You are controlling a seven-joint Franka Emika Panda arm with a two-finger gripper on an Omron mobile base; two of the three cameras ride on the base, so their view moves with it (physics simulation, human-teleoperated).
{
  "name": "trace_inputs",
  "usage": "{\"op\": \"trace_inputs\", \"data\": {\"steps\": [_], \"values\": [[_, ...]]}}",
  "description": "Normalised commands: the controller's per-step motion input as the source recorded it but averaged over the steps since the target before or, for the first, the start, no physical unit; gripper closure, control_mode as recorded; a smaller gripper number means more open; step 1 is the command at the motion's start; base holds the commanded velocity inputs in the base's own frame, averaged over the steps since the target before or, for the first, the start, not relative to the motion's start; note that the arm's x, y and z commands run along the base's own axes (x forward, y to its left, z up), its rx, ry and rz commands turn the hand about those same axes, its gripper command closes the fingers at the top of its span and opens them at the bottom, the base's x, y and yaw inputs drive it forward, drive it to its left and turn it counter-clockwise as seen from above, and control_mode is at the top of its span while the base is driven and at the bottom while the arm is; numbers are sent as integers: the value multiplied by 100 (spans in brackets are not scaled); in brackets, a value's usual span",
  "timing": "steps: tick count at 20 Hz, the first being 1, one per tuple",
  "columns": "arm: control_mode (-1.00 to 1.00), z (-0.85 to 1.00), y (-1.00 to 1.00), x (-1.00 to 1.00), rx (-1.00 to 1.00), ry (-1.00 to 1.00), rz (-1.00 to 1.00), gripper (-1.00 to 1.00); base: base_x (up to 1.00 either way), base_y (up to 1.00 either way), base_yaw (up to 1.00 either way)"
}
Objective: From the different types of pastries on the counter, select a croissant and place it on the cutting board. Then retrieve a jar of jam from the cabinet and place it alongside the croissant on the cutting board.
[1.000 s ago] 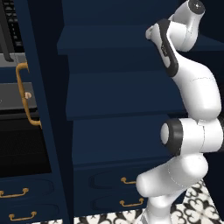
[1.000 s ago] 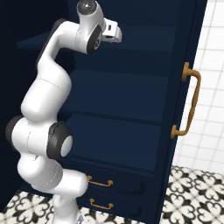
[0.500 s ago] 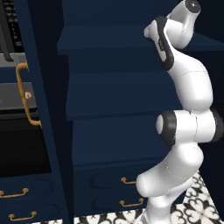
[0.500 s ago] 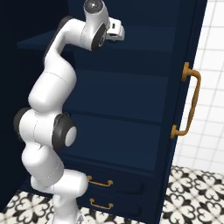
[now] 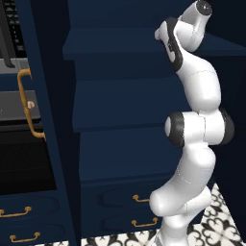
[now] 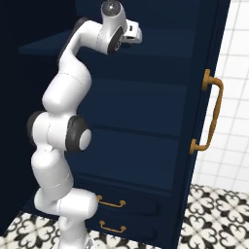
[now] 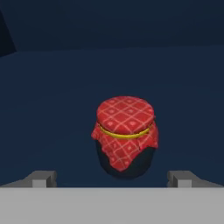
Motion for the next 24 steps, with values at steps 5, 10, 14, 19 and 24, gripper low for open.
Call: {"op": "trace_inputs", "data": {"steps": [5, 10, 14, 19, 24], "values": [[-100, 5, -6, 47, 0, 0, 1, -100, 0, 0, 0], [-100, 9, -14, 32, 0, 0, 2, -100, 0, 0, 0], [-100, 0, -10, 5, 0, 0, 5, -100, 0, 0, 0], [-100, 0, -2, 1, 0, 0, 3, 100, 0, 0, 0], [-100, 0, 2, 0, 0, 0, 1, 100, 0, 0, 0]]}}
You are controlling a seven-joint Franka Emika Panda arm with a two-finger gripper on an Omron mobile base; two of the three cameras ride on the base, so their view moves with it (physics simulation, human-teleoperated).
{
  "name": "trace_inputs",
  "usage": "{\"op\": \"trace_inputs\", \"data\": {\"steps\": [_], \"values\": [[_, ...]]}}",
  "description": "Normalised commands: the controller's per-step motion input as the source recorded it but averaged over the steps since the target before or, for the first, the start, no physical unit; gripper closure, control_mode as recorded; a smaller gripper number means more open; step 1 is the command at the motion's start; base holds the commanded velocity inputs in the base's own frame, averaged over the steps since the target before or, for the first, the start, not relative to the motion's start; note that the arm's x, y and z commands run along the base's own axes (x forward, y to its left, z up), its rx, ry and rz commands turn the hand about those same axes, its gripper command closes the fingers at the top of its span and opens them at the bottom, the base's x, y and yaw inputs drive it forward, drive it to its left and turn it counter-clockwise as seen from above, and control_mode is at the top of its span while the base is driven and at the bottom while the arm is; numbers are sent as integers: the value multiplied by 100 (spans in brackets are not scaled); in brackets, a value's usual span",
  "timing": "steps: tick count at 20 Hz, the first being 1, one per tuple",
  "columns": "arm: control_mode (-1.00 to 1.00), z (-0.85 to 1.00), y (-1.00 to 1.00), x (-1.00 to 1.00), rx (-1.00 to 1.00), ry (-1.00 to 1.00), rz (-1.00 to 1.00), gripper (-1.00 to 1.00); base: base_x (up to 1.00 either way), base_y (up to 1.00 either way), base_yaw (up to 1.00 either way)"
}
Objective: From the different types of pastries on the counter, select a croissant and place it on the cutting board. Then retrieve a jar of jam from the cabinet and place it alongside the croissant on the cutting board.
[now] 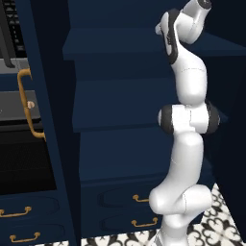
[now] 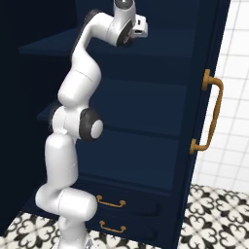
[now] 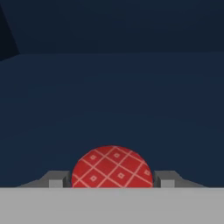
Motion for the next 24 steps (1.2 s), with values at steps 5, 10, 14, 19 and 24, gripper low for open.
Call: {"op": "trace_inputs", "data": {"steps": [5, 10, 14, 19, 24], "values": [[-100, -1, 0, -4, 0, 1, 0, 100, 0, 0, 0], [-100, 59, 0, -40, 0, -3, 0, 100, 0, 0, 0], [-100, 46, 1, -58, 0, -6, 1, 100, 0, 0, 0], [-100, 10, 5, -66, 0, -10, 0, 100, 0, 0, 0], [-100, 0, 8, -26, 0, -2, 0, 100, 0, 0, 0]]}}
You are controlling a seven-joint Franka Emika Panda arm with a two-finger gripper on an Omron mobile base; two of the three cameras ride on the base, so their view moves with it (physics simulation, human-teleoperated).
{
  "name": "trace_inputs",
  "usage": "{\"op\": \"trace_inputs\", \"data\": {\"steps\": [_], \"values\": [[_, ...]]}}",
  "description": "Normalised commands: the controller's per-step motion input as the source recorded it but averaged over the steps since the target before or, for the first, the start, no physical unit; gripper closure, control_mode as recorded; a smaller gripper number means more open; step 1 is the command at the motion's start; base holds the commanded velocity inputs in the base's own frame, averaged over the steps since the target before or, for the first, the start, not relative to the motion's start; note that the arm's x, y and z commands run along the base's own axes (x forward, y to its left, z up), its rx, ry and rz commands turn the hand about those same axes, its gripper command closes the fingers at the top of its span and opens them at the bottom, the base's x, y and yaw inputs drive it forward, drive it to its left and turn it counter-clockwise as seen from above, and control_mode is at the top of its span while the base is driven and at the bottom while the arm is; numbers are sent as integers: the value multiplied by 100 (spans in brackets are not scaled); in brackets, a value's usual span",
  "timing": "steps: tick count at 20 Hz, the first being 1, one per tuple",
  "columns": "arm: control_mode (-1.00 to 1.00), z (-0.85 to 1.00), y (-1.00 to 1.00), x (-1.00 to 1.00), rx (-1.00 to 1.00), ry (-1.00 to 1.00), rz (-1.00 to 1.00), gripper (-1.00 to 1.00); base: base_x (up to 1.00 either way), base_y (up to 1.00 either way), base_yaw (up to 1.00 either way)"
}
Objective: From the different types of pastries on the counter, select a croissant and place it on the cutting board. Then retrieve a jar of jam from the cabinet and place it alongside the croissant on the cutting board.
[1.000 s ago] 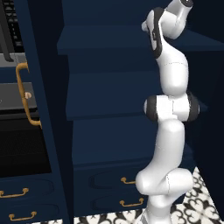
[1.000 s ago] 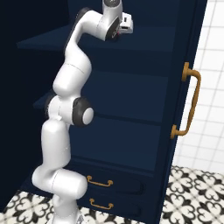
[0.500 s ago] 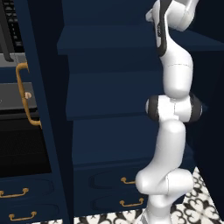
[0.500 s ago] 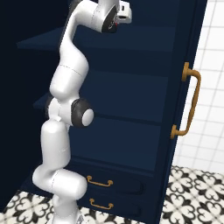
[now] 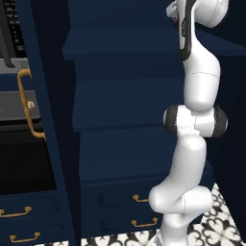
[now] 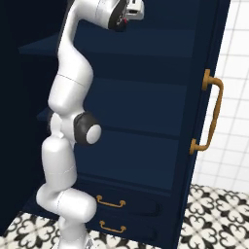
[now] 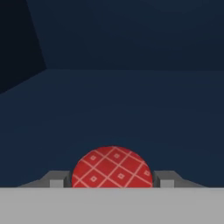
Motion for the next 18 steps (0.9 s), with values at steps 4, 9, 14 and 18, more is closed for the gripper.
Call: {"op": "trace_inputs", "data": {"steps": [4, 9, 14, 18], "values": [[-100, 0, 0, 0, 0, 0, 0, 100, 0, 0, 0], [100, 0, 1, -3, 0, 0, 0, 100, -10, 4, 0], [100, 0, 0, 0, 0, 0, 0, 100, -64, 7, -1], [100, 0, 0, 0, 0, 0, 0, 100, -78, 2, -2]]}}
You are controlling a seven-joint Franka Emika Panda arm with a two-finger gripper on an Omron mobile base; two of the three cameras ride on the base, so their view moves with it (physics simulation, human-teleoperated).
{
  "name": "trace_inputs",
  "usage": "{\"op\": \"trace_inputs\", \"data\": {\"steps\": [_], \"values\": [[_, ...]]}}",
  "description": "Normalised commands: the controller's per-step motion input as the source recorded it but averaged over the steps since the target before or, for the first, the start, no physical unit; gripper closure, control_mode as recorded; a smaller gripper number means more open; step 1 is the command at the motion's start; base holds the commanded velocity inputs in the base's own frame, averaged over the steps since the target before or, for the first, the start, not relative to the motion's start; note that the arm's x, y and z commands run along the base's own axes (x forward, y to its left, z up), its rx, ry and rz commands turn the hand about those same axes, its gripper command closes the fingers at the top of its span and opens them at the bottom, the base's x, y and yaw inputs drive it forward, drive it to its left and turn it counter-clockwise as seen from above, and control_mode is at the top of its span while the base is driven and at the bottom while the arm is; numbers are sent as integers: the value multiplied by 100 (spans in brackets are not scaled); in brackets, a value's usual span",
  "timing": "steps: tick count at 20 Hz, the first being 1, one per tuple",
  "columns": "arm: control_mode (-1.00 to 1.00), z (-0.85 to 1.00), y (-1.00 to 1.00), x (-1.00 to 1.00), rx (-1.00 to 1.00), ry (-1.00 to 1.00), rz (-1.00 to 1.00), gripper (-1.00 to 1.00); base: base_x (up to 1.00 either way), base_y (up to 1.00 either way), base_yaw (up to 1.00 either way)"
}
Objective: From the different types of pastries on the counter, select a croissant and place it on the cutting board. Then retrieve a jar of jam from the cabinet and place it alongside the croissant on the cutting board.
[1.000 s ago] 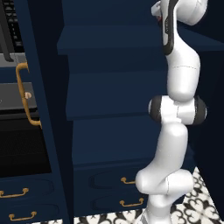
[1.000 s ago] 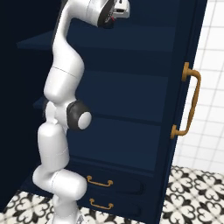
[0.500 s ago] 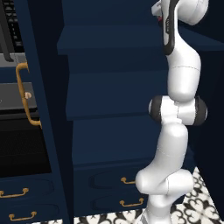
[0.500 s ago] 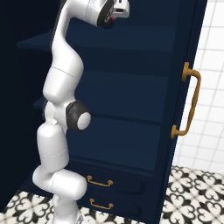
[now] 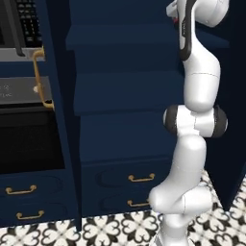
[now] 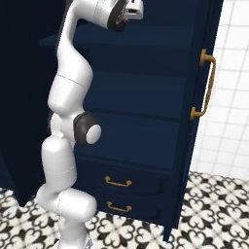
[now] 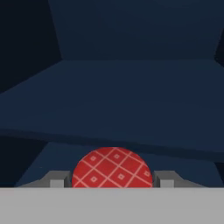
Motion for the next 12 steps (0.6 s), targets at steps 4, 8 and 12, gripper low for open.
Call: {"op": "trace_inputs", "data": {"steps": [4, 8, 12], "values": [[100, 0, 0, 0, 0, 0, 0, 100, -66, 1, -1], [100, 0, 0, 0, 0, 0, 0, 100, -11, 34, -28], [100, 0, 0, 0, 0, 0, 0, 100, 0, 41, -42]]}}
